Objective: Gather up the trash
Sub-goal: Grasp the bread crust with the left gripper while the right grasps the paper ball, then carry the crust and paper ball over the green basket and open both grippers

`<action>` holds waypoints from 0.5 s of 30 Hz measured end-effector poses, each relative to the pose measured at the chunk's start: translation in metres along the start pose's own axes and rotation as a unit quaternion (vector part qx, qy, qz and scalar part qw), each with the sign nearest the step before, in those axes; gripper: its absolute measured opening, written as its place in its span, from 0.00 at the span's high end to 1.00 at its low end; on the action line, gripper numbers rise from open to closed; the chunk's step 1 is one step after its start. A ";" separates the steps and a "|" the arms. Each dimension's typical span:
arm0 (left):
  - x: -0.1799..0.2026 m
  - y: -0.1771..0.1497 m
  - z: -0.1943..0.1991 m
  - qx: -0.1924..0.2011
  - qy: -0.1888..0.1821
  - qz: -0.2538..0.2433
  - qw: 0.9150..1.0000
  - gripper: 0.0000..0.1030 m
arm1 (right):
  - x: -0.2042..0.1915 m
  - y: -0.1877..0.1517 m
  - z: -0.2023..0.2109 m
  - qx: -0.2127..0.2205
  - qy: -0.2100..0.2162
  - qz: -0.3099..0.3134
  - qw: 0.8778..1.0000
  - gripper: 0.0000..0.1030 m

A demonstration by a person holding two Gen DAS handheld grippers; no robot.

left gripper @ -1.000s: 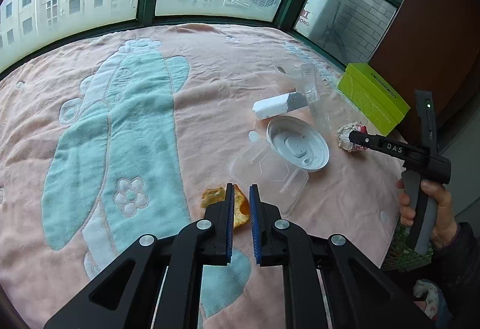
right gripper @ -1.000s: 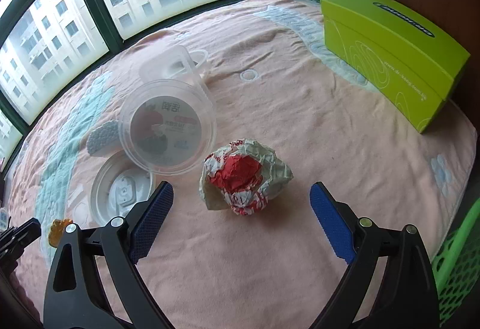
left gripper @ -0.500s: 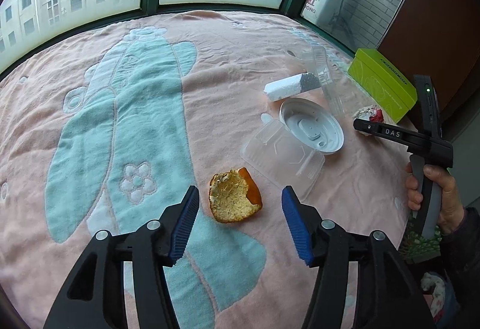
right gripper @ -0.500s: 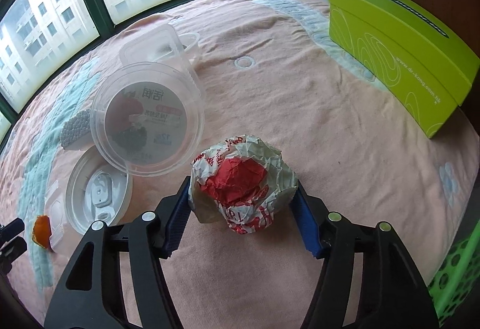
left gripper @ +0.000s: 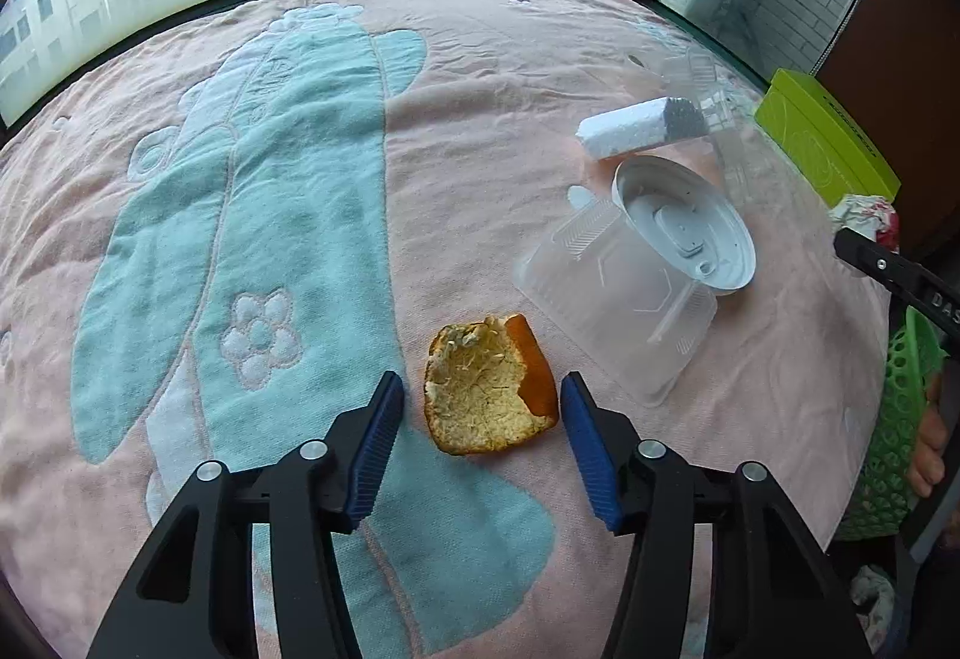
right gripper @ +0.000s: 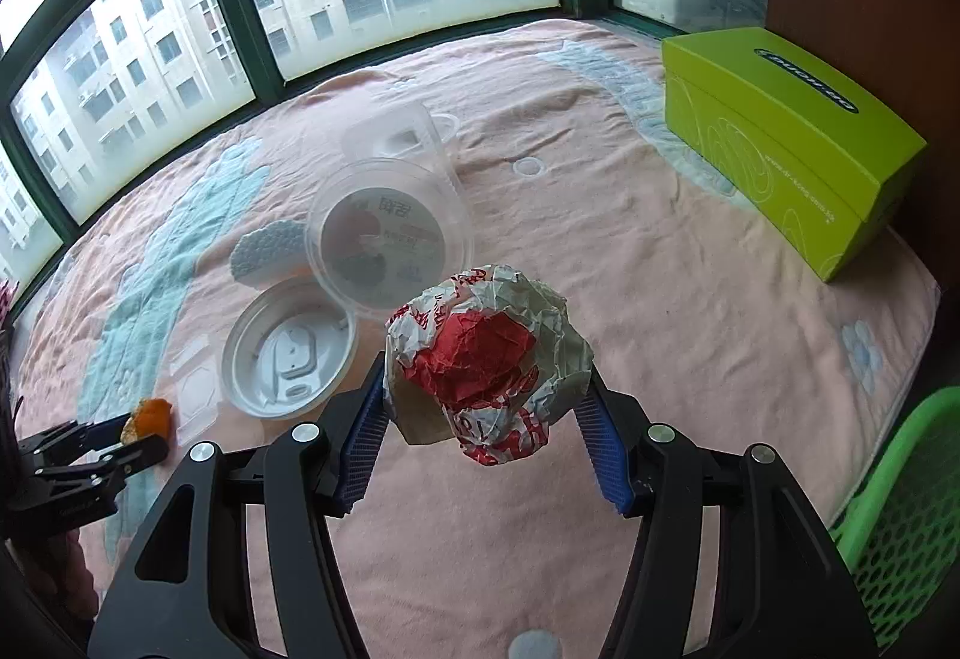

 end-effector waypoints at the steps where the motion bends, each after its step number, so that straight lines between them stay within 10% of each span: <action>1: 0.000 0.000 0.001 0.002 0.001 0.002 1.000 0.57 | -0.001 -0.001 0.006 0.003 0.002 0.000 1.000 0.43; 6: -0.001 0.002 0.012 0.016 -0.007 0.013 1.000 0.78 | -0.005 -0.005 0.034 0.018 0.004 0.001 1.000 0.43; 15: 0.013 0.012 0.054 0.058 -0.024 0.029 0.998 0.80 | 0.003 -0.005 0.087 0.054 0.003 -0.007 0.999 0.43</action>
Point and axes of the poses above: each gripper's, at about its wrist camera, not at the fingertips, and z roughly against the way its jaws point, x to its right, y to its top, the point moved 4 cm from there along -z, roughly the way its jaws point, and after that the axes turned 15 degrees about x, right-handed, at the moved point
